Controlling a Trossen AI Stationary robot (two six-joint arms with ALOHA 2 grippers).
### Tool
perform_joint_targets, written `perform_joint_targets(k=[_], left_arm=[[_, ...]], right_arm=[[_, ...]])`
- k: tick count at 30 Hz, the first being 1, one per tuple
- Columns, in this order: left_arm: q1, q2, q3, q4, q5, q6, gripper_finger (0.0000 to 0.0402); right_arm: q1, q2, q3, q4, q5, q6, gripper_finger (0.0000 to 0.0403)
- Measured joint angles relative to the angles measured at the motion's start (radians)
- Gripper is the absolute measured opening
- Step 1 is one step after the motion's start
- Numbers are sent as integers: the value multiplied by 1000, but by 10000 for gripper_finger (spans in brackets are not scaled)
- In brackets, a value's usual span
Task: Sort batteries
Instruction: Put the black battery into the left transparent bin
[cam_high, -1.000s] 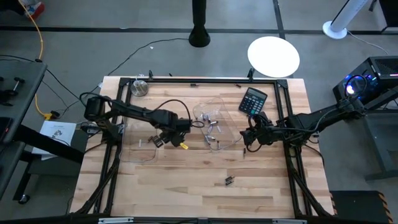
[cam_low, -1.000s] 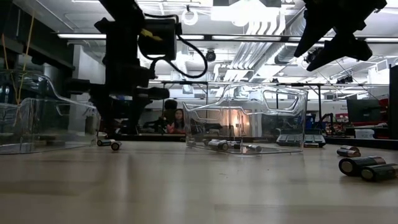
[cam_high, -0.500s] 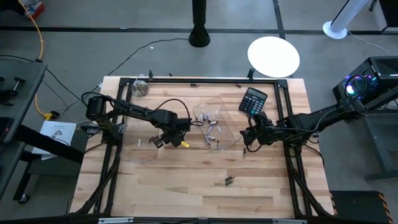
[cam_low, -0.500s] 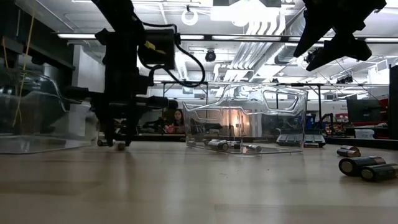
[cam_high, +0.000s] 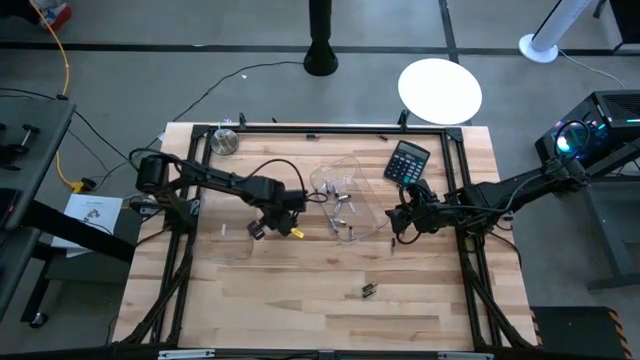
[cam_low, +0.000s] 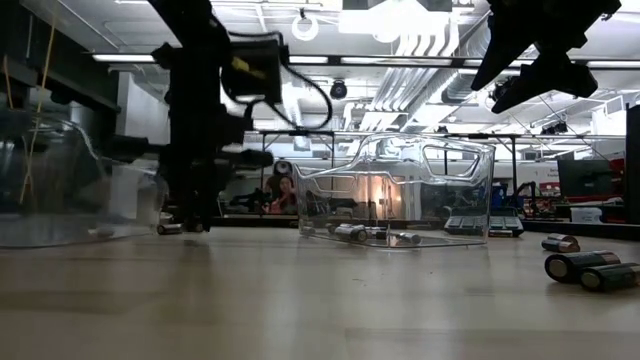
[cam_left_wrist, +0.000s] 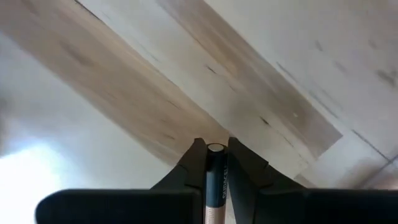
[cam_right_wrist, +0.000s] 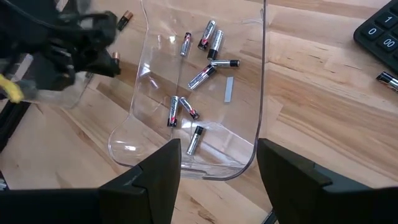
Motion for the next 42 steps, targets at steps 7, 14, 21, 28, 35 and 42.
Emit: perform_joint_targets(k=[7, 14, 21, 28, 35, 42], left_arm=[[8, -125, 52, 13, 1, -86, 26], [33, -388, 64, -59, -11, -437, 26], [-33, -674, 2, -317, -129, -971, 26], [-90, -756, -119, -391, -136, -1363, 65], [19, -655, -30, -280, -235, -1395, 189], [281, -334, 102, -170, -146, -1353, 207]], right_arm=[[0, 0, 0, 0, 2, 0, 204], [0, 0, 0, -1, 6, 0, 204], [0, 0, 0, -1, 9, 0, 204], [0, 0, 0, -2, 24, -5, 204], [0, 0, 0, -2, 25, -7, 204], [0, 0, 0, -2, 48, -8, 204]])
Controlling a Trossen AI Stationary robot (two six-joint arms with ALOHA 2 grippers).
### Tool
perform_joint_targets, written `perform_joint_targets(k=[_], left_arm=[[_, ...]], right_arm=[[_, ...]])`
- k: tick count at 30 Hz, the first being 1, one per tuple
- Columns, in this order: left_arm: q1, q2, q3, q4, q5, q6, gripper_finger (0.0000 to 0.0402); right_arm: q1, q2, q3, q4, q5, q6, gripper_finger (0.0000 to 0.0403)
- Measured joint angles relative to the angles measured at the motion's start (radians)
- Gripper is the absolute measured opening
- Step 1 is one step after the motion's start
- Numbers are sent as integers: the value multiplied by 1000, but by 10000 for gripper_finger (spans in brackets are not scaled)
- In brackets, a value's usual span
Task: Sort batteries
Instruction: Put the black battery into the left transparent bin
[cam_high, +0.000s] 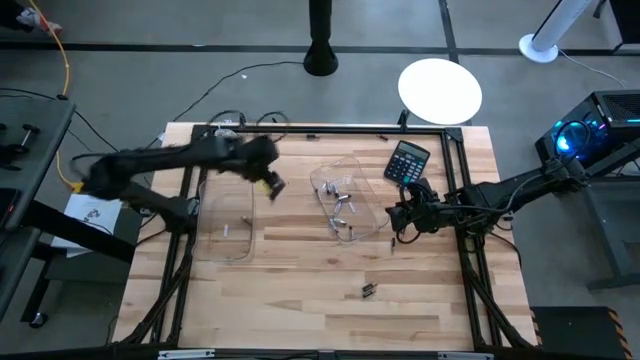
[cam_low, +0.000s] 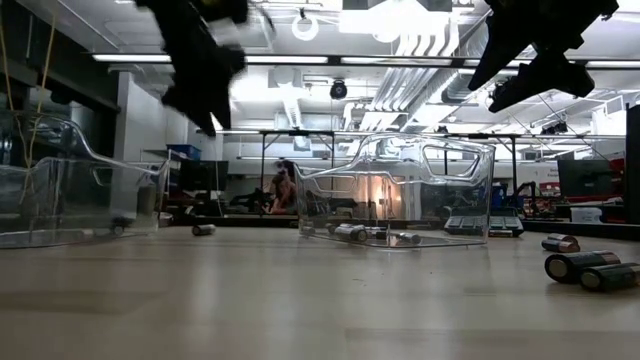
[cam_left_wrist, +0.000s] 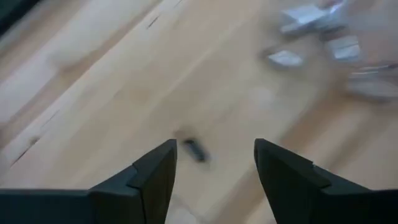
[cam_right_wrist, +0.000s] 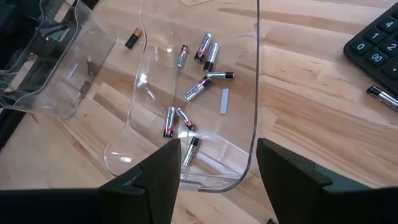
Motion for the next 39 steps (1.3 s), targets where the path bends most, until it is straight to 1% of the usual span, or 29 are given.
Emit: perform_joint_targets(k=[3, 6, 9, 12, 15, 18, 21, 28, 31, 35, 39], left_arm=[[80, 182, 81, -103, 16, -19, 206], [114, 314, 127, -142, 33, -54, 206], [115, 395, 139, -134, 42, -69, 206], [107, 440, 140, -135, 42, -92, 206], [92, 455, 140, -127, 41, -126, 206], [76, 454, 140, -82, 43, -165, 206], [70, 454, 140, -47, 70, -208, 206], [68, 454, 133, -33, 77, -265, 206], [54, 453, 87, -23, 84, -295, 206], [47, 454, 14, 42, 101, -342, 206], [54, 452, -20, 96, 101, -368, 206]], right_arm=[[0, 0, 0, 0, 0, 0, 204], [0, 0, 0, 0, 0, 0, 204], [0, 0, 0, 0, 0, -14, 204], [0, 0, 0, 0, 0, -26, 204], [0, 0, 0, -1, 0, -27, 204], [0, 0, 0, -1, 0, -42, 204], [0, 0, 0, -1, 2, -53, 204], [0, 0, 0, -1, 2, -53, 204], [0, 0, 0, -1, 2, -53, 204], [0, 0, 0, -1, 6, -64, 204], [0, 0, 0, -1, 9, -71, 204]])
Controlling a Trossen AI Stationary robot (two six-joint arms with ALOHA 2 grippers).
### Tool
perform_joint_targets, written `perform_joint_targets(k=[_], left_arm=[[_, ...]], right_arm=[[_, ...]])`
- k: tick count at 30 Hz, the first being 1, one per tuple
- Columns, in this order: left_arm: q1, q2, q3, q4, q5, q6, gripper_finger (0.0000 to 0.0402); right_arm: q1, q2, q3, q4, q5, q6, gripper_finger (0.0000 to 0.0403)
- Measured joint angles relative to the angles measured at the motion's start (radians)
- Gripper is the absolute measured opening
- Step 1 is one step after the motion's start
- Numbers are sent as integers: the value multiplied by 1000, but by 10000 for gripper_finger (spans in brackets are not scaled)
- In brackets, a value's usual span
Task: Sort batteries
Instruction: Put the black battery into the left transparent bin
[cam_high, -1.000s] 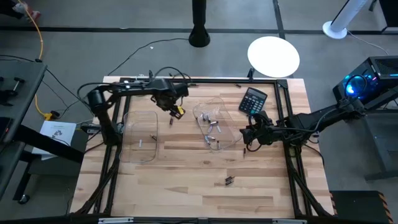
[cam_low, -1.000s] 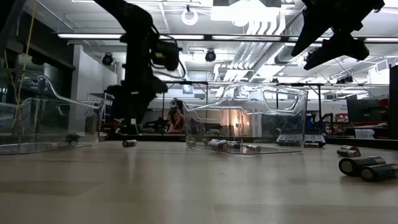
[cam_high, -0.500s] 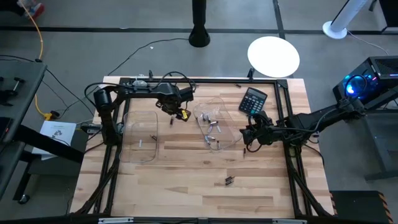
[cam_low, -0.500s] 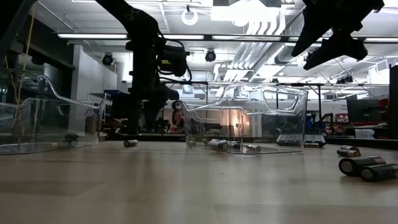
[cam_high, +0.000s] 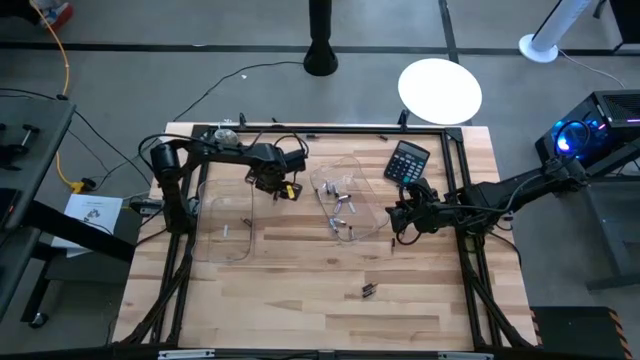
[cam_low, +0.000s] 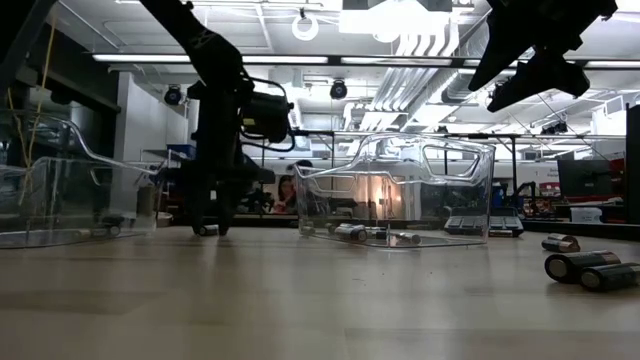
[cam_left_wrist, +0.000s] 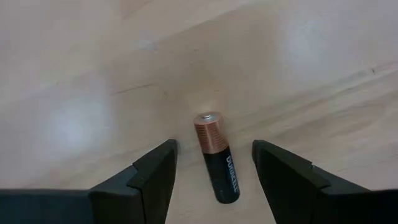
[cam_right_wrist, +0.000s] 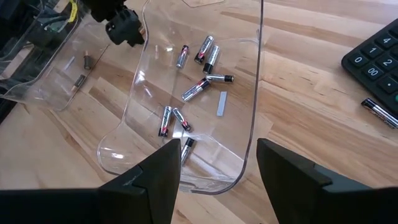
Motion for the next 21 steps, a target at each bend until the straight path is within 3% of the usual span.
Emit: perform_joint_targets(k=[3, 6, 12, 15, 21], left_arm=[[-1, -6, -25, 36, -2, -10, 200], [-10, -6, -45, 65, 0, 1, 169], [-38, -15, -21, 78, -18, 84, 29], [-43, -49, 24, 125, -50, 132, 32], [-34, -270, 97, 102, -99, 259, 33]], right_arm=[[0, 0, 0, 0, 0, 0, 204], [0, 0, 0, 0, 0, 0, 204], [0, 0, 0, 0, 0, 0, 204], [0, 0, 0, 0, 1, 0, 204], [0, 0, 0, 2, 2, 34, 204]])
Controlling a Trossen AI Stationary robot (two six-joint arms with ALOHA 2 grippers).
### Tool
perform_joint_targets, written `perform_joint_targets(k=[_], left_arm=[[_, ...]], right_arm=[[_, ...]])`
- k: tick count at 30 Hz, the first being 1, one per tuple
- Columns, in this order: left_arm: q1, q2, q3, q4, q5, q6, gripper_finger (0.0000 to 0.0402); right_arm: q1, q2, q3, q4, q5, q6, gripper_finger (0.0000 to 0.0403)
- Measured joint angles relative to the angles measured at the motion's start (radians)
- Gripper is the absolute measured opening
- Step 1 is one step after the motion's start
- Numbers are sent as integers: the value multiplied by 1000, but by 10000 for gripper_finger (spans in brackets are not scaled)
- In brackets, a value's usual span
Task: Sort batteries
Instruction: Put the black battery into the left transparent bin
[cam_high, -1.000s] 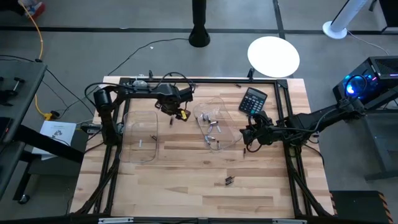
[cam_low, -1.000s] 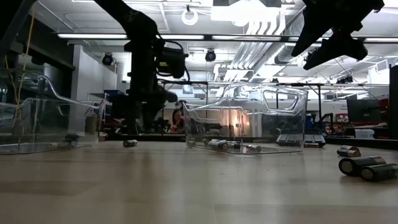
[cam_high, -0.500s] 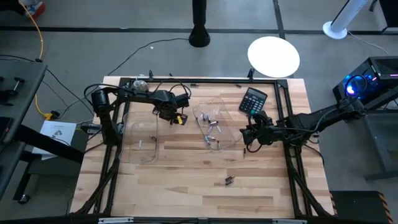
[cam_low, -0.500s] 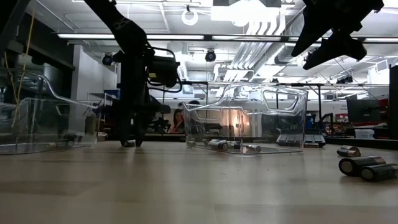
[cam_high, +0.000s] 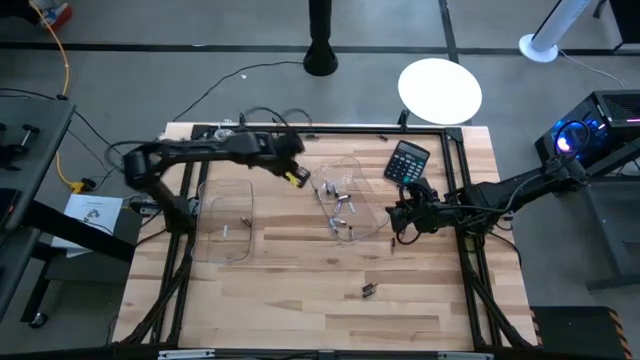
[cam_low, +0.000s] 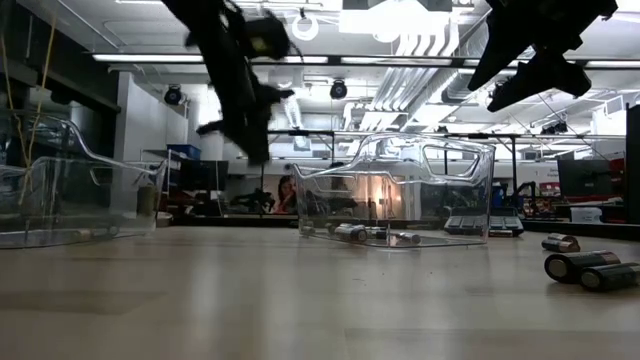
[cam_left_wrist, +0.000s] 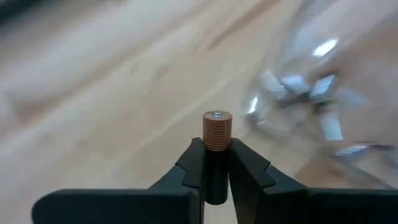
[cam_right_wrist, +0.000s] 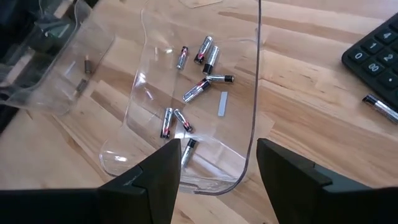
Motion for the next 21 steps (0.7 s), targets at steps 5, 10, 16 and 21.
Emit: perform_joint_targets(k=[5, 10, 16, 21], left_arm=[[-71, -272, 9, -123, -18, 77, 33], [-222, -450, 7, -470, -106, -80, 33], [-404, -527, -53, -705, -95, -348, 37], [-477, -526, -206, -651, -57, -381, 69]], right_arm=[[0, 0, 0, 19, 39, 44, 204], [-21, 0, 0, 60, 66, 45, 204], [-76, 0, 0, 169, 66, 19, 204], [-122, 0, 0, 356, 42, -85, 204]])
